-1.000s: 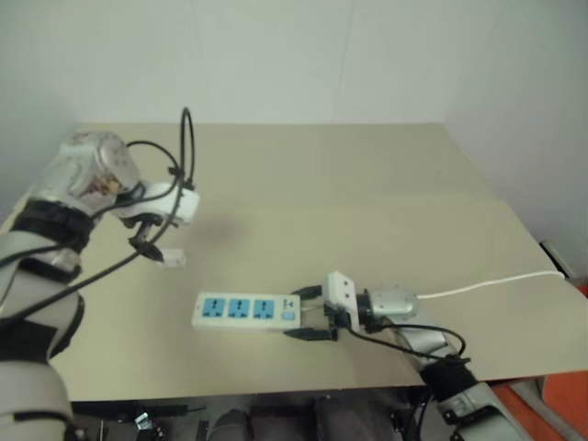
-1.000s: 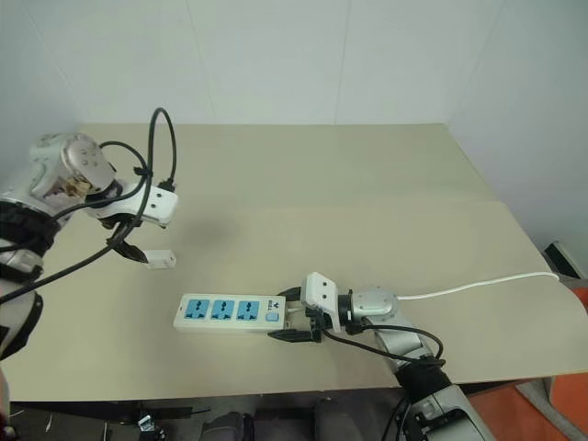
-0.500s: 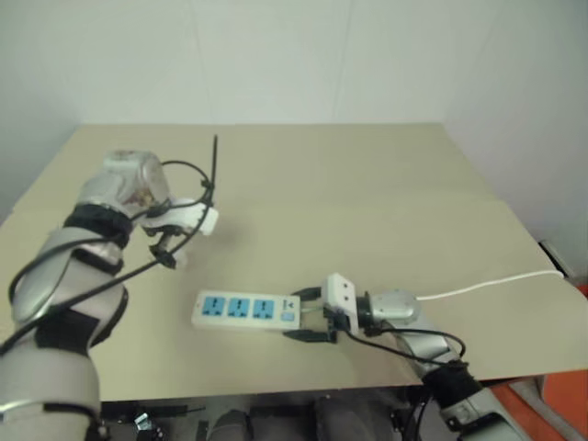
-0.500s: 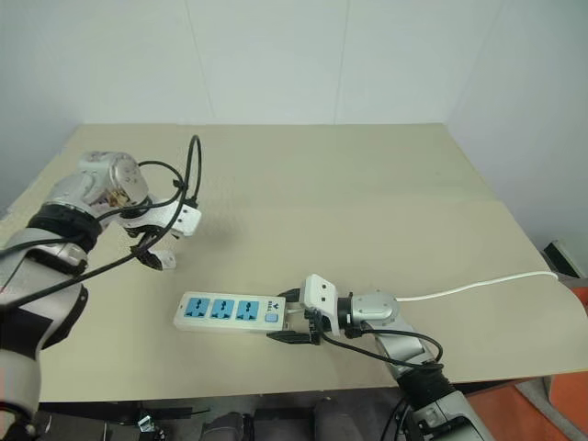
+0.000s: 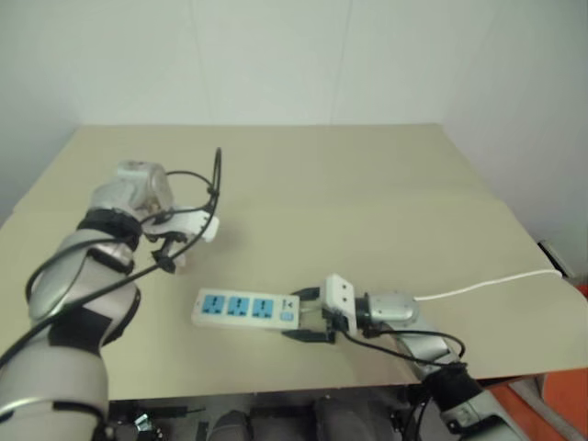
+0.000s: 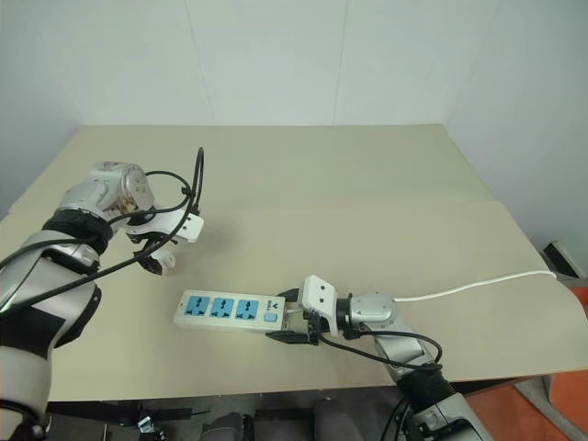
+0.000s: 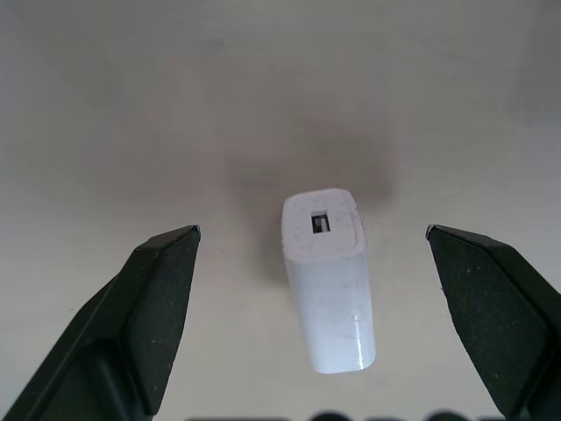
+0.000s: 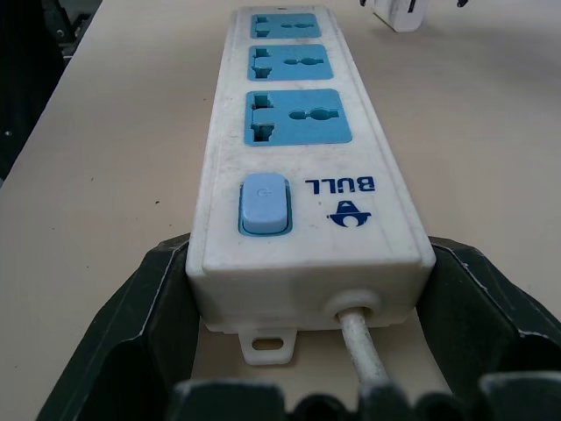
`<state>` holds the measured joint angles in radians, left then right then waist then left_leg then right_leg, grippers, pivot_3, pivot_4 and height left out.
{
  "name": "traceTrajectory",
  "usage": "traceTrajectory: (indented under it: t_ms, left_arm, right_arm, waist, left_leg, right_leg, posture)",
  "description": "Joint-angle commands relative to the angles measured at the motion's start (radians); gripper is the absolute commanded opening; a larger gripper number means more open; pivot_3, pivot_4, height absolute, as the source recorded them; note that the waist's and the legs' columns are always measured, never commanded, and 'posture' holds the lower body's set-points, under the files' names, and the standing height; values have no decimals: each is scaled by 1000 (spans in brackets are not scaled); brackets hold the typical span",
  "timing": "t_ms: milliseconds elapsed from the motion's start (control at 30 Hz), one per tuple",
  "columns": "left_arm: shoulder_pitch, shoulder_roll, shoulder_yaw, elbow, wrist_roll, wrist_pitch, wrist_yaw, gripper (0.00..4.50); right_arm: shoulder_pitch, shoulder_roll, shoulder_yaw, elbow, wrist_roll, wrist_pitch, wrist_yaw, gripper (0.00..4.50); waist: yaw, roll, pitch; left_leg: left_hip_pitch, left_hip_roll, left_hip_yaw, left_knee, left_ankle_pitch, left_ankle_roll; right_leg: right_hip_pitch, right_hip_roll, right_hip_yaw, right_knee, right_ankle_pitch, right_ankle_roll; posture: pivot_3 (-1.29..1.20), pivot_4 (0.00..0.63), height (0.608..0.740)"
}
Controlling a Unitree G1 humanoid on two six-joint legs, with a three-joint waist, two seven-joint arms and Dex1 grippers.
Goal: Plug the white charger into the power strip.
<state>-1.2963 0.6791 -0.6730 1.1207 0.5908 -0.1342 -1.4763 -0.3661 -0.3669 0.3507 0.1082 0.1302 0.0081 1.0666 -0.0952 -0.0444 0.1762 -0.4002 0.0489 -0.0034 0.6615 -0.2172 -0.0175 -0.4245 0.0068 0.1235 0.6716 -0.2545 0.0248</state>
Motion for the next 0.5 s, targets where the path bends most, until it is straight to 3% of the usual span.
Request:
traceTrajectory:
  t_ms: [33,300,433,500]
  left_arm:
    - [-33,-2,18,11,14,-1,14,4500]
    - [-26,-11,8,36,46,-34,32,4500]
    - [-22,-17,15,45,50,-38,57,3644]
    - [-24,-19,16,48,50,-42,56,2926]
  right_arm:
    - [15,-1,26,-2,-22,17,-3,3403]
    - [6,5,32,11,-29,14,-12,3403]
    - [3,5,34,28,-45,5,-25,3403]
    - [7,3,34,25,-42,7,-25,3403]
  waist:
    - [0,0,0]
    - [0,0,0]
    - [-1,0,0]
    - [-1,0,0]
  left_leg:
    - [0,0,0,0,0,0]
    - [0,0,0,0,0,0]
    - [1,0,0,0,0,0]
    - [1,0,0,0,0,0]
  right_leg:
    - [0,0,0,0,0,0]
    - [0,0,0,0,0,0]
    - [0,0,1,1,0,0]
    - [0,1,1,1,0,0]
  posture:
    - [0,150,740]
    - [0,150,740]
    - [0,150,740]
    - [0,150,740]
